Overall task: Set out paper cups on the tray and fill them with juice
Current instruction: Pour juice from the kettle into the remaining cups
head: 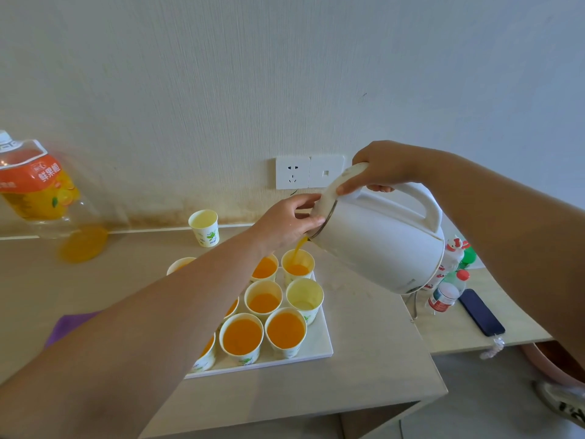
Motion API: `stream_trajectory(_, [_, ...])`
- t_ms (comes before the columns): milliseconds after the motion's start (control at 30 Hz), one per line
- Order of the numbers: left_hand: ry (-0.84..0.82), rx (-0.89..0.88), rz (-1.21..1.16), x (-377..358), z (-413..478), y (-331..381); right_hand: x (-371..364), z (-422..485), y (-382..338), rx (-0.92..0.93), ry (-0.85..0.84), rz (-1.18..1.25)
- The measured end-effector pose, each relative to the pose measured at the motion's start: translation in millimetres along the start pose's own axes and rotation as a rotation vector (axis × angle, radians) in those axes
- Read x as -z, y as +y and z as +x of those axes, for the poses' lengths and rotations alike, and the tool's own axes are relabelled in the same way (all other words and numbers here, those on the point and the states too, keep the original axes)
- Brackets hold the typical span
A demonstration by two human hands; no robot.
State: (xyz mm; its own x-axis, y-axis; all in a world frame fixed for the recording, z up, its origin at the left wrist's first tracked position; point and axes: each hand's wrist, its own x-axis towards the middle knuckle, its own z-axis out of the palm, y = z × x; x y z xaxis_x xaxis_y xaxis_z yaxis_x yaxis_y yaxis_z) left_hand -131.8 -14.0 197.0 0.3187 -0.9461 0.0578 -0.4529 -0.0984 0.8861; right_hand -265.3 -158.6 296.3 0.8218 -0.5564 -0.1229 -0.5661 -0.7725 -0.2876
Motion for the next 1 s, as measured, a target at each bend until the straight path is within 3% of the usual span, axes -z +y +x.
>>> stream_trajectory(1000, [-0.016, 0.01, -0.025, 0.8, 3.3, -0.1, 0.9, 1.3, -1.0, -0.027, -0.003, -0.002])
